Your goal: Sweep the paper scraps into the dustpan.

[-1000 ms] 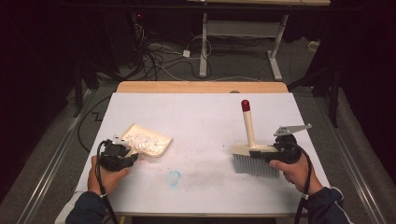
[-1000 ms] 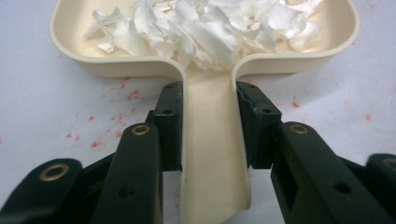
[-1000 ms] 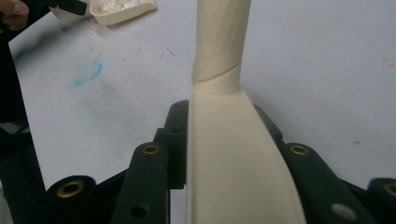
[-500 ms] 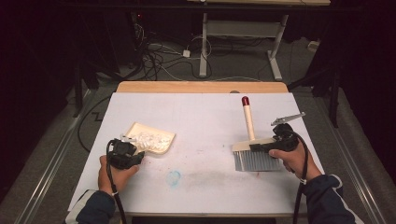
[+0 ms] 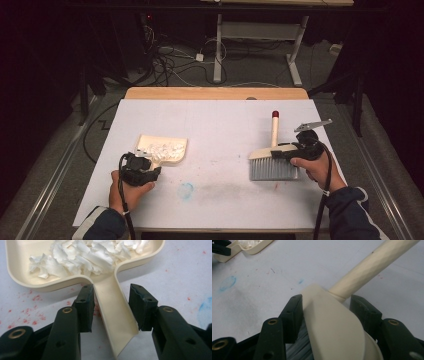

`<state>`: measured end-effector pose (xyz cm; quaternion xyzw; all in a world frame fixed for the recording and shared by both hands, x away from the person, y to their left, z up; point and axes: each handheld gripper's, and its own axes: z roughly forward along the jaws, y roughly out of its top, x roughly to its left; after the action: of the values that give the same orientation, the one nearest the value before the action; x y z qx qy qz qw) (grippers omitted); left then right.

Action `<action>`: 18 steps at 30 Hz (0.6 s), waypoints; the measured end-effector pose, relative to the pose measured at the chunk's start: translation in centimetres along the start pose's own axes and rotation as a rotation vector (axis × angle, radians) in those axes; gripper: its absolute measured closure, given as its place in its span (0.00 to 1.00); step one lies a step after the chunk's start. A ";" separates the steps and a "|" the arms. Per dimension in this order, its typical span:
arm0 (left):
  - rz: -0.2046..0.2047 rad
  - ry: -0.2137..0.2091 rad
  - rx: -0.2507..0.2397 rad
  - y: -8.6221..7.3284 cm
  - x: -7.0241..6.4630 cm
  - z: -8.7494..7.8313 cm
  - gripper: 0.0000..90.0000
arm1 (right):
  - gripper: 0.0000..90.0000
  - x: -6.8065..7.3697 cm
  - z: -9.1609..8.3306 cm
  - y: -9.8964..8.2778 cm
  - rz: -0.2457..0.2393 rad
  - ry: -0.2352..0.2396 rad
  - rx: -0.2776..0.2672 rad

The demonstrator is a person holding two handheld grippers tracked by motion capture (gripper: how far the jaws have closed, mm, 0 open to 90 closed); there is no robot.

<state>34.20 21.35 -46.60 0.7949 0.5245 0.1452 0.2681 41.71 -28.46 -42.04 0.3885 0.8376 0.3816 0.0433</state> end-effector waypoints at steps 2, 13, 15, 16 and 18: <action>-0.004 0.001 -0.004 0.0 0.0 0.0 0.60 | 0.50 -0.1 0.0 0.0 0.005 -0.002 -0.001; 0.080 0.025 -0.056 0.0 0.3 -1.0 0.53 | 0.49 -0.9 -0.5 0.2 -0.068 -0.018 0.017; 0.093 0.028 -0.071 0.1 0.1 -1.2 0.51 | 0.48 -0.9 -0.9 0.3 -0.088 -0.058 -0.003; 0.099 0.031 -0.082 0.1 0.0 -1.4 0.50 | 0.49 -1.0 -1.0 0.3 -0.089 -0.073 -0.011; 0.113 0.041 -0.096 0.1 -0.2 -1.6 0.46 | 0.53 -1.1 -1.0 0.3 -0.074 -0.107 -0.017</action>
<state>33.34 21.61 -45.24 0.8064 0.4767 0.2011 0.2865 42.28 -29.68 -41.40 0.3766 0.8447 0.3654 0.1054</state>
